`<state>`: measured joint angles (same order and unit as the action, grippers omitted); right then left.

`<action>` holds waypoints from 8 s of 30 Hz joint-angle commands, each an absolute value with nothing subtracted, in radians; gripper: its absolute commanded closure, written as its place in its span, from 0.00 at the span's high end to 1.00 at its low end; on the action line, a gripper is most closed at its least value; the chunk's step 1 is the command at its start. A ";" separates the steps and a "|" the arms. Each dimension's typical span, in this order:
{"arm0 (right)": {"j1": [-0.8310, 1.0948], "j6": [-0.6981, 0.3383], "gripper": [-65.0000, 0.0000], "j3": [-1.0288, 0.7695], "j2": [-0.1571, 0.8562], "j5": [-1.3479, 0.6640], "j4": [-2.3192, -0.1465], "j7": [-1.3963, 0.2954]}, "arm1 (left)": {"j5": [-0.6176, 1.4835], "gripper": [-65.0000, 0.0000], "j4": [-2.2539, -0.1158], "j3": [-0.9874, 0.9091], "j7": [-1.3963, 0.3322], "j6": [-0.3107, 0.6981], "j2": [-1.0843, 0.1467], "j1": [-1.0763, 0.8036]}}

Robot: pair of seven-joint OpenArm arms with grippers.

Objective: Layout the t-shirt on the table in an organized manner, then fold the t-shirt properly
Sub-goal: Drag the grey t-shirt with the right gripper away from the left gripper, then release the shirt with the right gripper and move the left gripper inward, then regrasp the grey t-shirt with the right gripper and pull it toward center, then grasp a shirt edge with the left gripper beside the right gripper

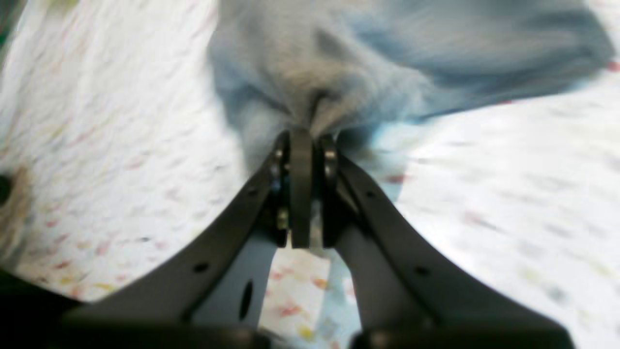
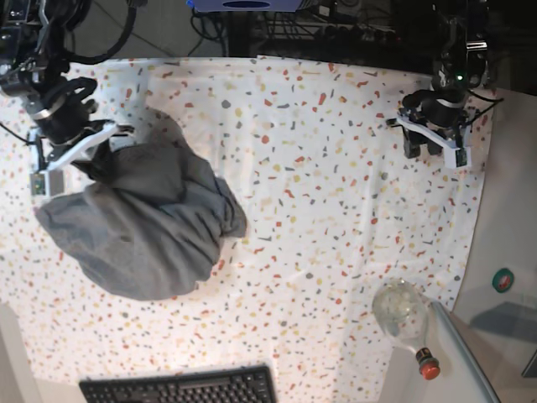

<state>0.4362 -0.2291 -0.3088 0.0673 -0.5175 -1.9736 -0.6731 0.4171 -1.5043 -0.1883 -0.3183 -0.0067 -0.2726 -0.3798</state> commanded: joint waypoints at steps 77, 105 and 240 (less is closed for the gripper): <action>0.255 -0.504 0.00 -0.895 0.131 -0.196 -1.612 -0.713 | 0.552 0.63 -0.981 0.805 -0.177 0.102 0.157 0.335; 0.050 -0.176 0.54 -0.237 0.209 -0.191 -1.744 -0.748 | 0.647 0.63 -1.534 -0.065 -0.173 0.107 -0.415 -0.430; 0.128 -0.001 0.56 0.186 0.137 -0.242 -1.831 -0.575 | 0.642 0.63 -1.365 0.248 -0.259 0.102 -0.286 -0.070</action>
<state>0.1417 0.0002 0.1864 0.1345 -0.2363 -1.8091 -0.6018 0.6346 -1.3552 0.2569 -0.2844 0.1055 -0.2741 -0.0814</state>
